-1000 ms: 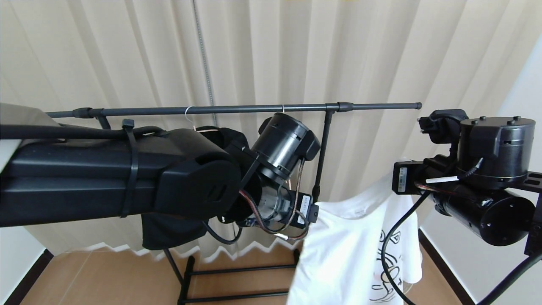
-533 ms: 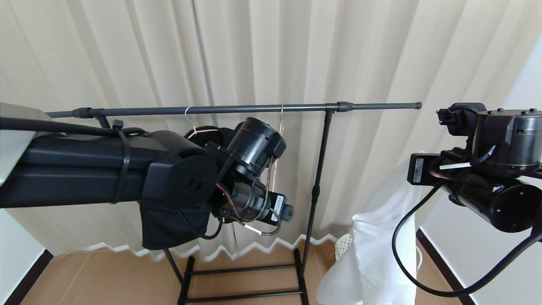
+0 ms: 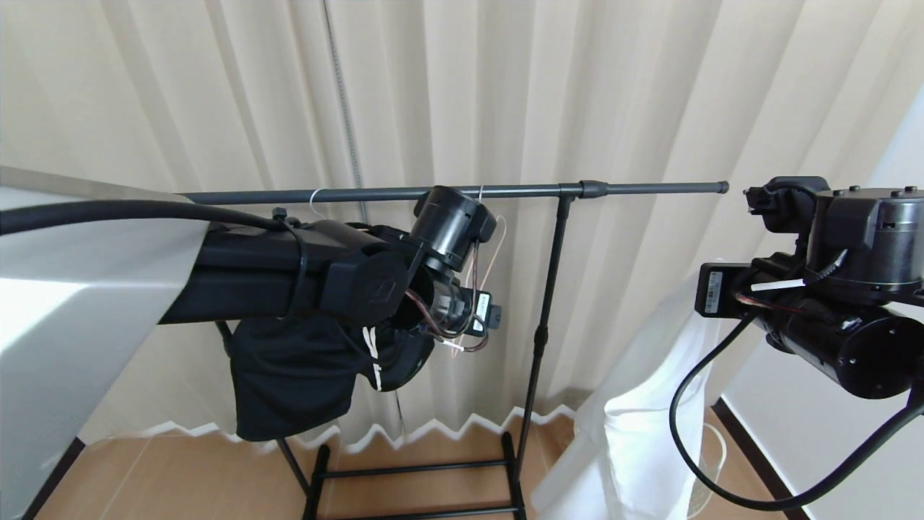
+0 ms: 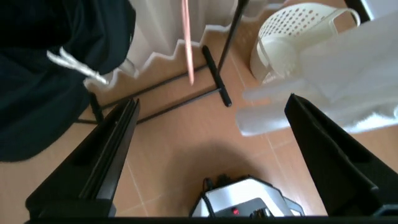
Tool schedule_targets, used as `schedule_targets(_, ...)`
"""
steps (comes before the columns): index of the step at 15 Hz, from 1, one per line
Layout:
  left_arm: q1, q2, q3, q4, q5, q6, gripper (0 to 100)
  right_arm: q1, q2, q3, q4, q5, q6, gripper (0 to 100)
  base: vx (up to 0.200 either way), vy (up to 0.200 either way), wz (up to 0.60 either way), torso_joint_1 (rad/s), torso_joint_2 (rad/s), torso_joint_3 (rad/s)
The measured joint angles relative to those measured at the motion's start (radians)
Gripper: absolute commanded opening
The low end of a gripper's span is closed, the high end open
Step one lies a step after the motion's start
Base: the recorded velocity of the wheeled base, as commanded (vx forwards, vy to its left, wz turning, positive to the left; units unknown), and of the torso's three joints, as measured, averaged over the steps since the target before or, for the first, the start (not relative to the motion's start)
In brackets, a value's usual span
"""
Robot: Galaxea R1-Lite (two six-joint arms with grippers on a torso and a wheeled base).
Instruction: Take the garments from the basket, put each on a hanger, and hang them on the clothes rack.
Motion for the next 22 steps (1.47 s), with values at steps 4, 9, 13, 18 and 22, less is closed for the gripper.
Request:
schedule_targets(4, 0.035, 0.037, -0.019, -0.097, 0.002, 0.046, 100, 0.0, 0.001, 0.0, 0.0, 0.0, 0.0, 0, 0.0, 0.0, 0.0, 0.0, 0.0, 0.0)
schedule_targets(9, 0.058, 0.164, -0.167, -0.139, 0.007, 0.094, 100, -0.002, 0.001, 0.0, 0.0, 0.0, 0.0, 0, 0.0, 0.0, 0.0, 0.0, 0.0, 0.0)
schedule_targets(13, 0.078, 0.311, -0.343, -0.142, 0.005, 0.099, 100, -0.008, 0.001, 0.002, 0.0, 0.0, 0.001, 0, 0.0, 0.0, 0.0, 0.0, 0.0, 0.0)
schedule_targets(18, 0.108, 0.405, -0.372, -0.254, 0.0, 0.092, 0, -0.01, 0.008, 0.005, 0.0, 0.0, 0.002, 0, 0.0, 0.0, 0.0, 0.0, 0.0, 0.0)
schedule_targets(22, 0.111, 0.42, -0.374, -0.257, 0.0, 0.091, 0, -0.01, 0.011, 0.006, 0.0, 0.0, 0.002, 0, 0.0, 0.0, 0.0, 0.0, 0.0, 0.0)
